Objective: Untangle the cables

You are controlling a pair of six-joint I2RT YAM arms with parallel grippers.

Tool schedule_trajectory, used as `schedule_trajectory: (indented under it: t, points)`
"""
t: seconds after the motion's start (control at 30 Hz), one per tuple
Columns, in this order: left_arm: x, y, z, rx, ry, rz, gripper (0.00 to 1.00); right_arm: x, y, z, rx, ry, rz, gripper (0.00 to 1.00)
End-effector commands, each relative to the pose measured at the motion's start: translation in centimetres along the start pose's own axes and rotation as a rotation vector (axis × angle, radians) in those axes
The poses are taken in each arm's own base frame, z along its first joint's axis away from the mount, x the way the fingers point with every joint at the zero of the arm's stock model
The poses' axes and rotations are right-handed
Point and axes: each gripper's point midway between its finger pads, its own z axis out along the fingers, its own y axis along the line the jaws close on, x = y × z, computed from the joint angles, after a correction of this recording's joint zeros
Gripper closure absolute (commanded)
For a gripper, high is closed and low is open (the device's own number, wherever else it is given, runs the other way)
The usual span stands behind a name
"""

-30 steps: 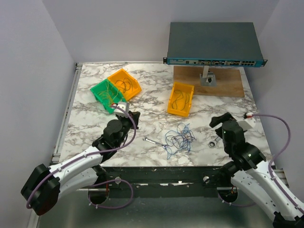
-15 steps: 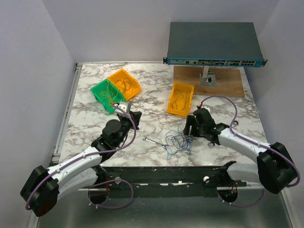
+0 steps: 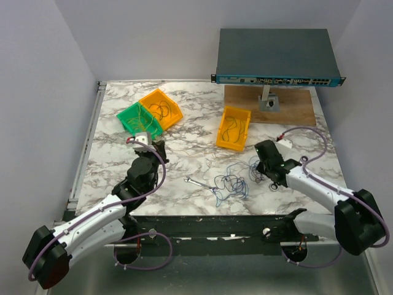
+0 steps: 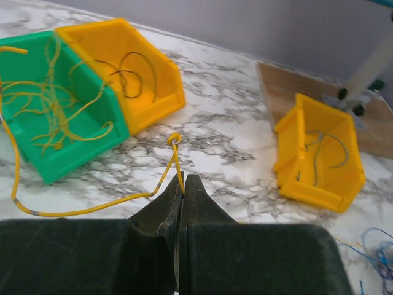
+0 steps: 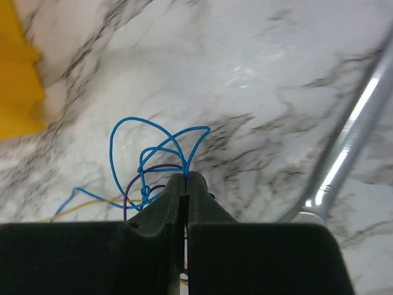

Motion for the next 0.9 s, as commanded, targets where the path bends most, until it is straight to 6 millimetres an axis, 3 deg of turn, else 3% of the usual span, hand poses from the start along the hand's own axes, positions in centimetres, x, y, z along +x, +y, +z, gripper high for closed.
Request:
schedule_trajectory:
  t: [0.0,0.2,0.5,0.57,0.7,0.77,0.87]
  points:
    - [-0.6,5.9,-1.1,-0.312,-0.076,-0.060,1.00,-3.4,-6.2,-1.6,0.274,-0.180,0.238,0.99]
    - [-0.7,6.3,-1.3,-0.329,-0.089,-0.069,1.00,-6.3,-9.9,-4.7,0.353,-0.350,0.409,0.92]
    - [-0.6,6.5,-1.4,-0.335,-0.087,-0.056,1.00,-8.1,-15.5,-9.8,0.507,-0.583,0.655,0.97]
    - [-0.6,6.5,-1.4,-0.340,-0.082,-0.053,1.00,-8.7,-16.0,-10.8,0.496,-0.632,0.695,0.97]
    - [-0.7,5.2,-0.9,-0.264,-0.082,-0.043,1.00,-9.8,-15.3,-11.5,0.441,-0.637,0.668,0.96]
    - [-0.9,4.5,-0.7,-0.225,-0.073,-0.017,1.00,-10.1,-15.7,-12.1,0.441,-0.659,0.688,0.90]
    - [-2.0,1.7,-0.4,-0.086,-0.077,-0.014,1.00,-10.8,-15.0,-12.3,0.406,-0.652,0.663,0.60]
